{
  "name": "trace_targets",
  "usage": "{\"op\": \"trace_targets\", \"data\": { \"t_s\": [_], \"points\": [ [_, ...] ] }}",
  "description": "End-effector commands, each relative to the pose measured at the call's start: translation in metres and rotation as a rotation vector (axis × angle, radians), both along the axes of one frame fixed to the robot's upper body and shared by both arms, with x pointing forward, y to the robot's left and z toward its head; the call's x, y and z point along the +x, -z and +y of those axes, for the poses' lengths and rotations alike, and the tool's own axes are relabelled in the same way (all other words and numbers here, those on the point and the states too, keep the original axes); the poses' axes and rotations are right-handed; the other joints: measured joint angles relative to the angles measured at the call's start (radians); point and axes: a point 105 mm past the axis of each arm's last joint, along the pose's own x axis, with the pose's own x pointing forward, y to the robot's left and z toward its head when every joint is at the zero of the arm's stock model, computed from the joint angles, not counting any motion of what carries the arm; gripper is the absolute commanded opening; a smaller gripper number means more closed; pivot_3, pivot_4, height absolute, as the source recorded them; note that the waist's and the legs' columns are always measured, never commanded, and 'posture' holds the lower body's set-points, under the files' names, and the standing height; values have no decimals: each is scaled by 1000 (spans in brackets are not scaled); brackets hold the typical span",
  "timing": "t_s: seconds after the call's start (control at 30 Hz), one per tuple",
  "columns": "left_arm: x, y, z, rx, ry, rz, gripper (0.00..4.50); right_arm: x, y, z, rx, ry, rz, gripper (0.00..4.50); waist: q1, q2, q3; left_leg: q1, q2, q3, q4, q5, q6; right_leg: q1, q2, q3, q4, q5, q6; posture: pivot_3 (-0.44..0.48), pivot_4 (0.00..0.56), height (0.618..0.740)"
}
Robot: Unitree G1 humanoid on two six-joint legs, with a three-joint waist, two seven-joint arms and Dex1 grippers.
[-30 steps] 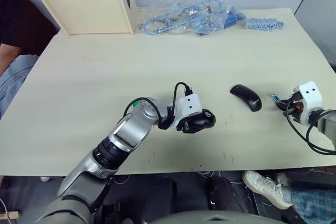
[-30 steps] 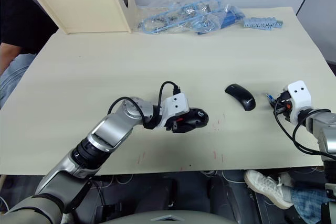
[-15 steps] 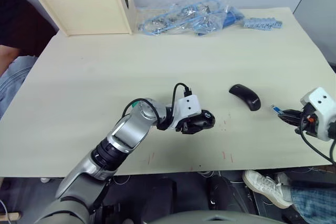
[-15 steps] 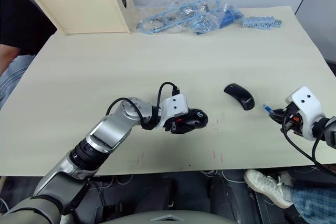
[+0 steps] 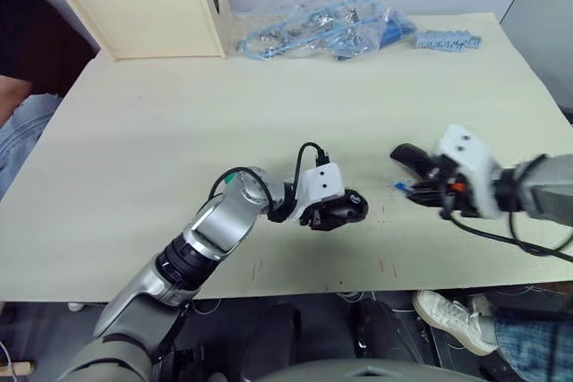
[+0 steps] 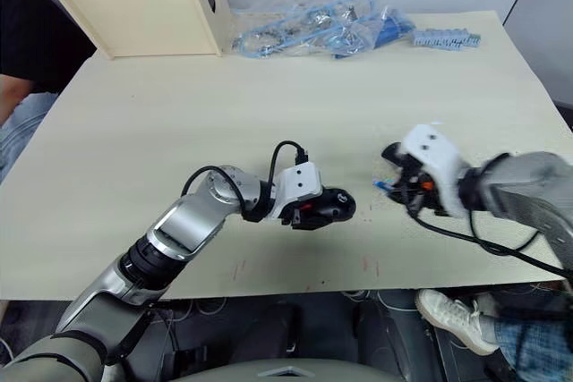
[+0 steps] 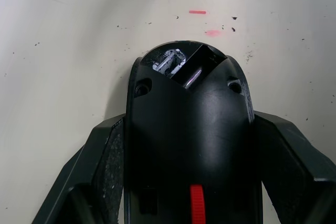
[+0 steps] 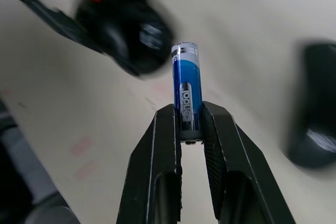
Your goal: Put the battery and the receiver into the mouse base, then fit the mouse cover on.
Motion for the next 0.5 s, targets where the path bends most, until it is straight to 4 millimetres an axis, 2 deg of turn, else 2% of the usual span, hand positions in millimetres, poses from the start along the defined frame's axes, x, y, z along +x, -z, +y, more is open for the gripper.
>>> {"op": "trace_targets", "data": {
  "t_s": [0.03, 0.17, 0.5],
  "points": [
    [-7, 14, 2, 38, 11, 60, 2956, 4, 7, 5, -110, -14, 32, 74, 0, 0, 0, -1, 0, 0, 0, 0, 0, -2, -1, 0, 0, 0, 0, 0, 150, 740],
    [-7, 14, 2, 41, 8, 61, 2956, 5, 15, 12, -115, -39, 95, 74, -2, 0, 0, -6, -1, -5, 2, 0, 0, -3, -2, -5, -2, 0, 0, 0, 150, 740],
    [-7, 15, 2, 38, -6, 64, 2956, 11, 27, 29, -71, -43, 167, 74, -4, 0, 0, -7, -1, -9, 4, 0, 0, -2, -2, -8, 1, 0, 0, 0, 150, 740]
  ]
}}
